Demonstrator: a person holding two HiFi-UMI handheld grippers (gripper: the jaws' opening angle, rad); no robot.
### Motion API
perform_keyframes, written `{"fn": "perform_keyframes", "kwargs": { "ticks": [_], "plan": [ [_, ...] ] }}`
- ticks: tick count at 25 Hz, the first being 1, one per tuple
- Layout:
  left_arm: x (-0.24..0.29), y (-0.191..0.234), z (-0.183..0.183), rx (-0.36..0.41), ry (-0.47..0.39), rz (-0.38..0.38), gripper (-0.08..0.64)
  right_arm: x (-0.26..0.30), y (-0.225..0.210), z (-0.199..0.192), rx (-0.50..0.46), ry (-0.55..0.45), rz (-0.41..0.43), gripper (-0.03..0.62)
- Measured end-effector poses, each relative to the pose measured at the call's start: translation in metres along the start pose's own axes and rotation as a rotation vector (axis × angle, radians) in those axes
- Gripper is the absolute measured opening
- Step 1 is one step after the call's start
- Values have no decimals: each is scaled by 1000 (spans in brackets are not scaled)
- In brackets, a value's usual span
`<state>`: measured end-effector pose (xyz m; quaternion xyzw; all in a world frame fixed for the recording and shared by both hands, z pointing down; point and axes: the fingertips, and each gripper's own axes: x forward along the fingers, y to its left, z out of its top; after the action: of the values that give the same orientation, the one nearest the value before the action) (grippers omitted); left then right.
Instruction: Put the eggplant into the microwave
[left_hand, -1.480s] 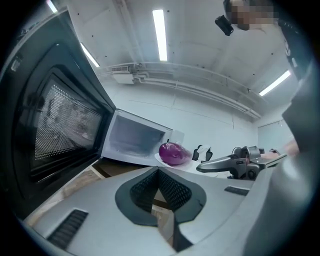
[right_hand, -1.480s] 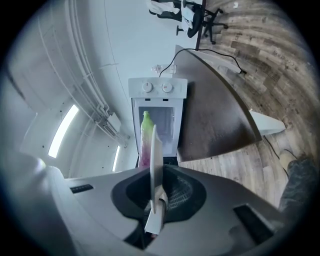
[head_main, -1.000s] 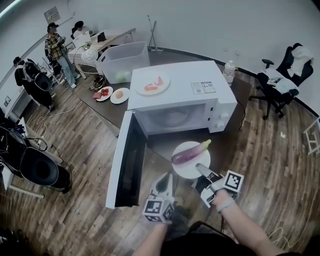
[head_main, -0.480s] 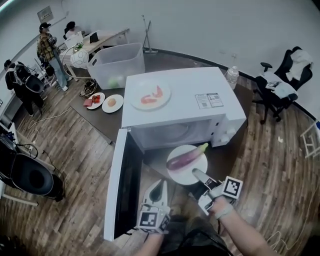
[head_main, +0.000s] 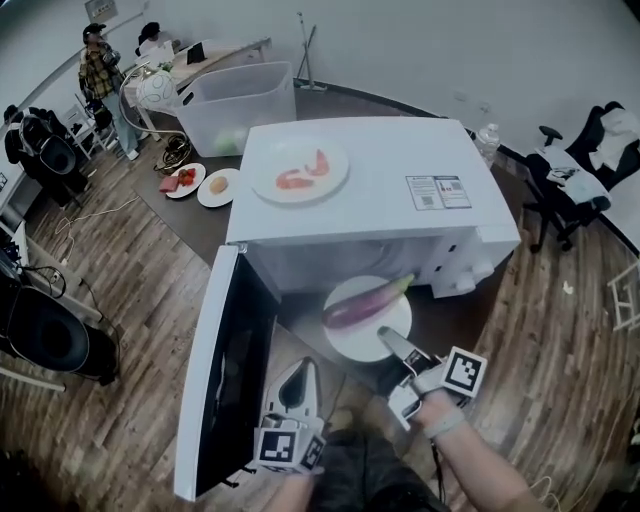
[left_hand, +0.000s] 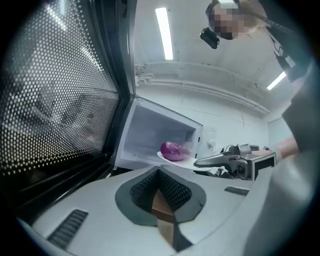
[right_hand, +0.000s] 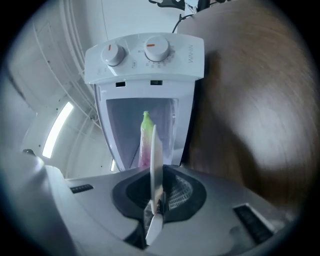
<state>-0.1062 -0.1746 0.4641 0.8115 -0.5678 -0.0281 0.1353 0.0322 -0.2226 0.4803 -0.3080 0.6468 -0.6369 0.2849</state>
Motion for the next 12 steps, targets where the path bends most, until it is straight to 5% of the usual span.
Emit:
{"fn": "perform_keyframes", "kwargs": {
  "ticks": [4,12],
  "plan": [
    [6,-5,4,8,-41,6,0,8,0,3,28,-1,13,26],
    [36,-35,10,101,-63,-115,0,30,0,19,-26,7,-5,26]
  ]
}}
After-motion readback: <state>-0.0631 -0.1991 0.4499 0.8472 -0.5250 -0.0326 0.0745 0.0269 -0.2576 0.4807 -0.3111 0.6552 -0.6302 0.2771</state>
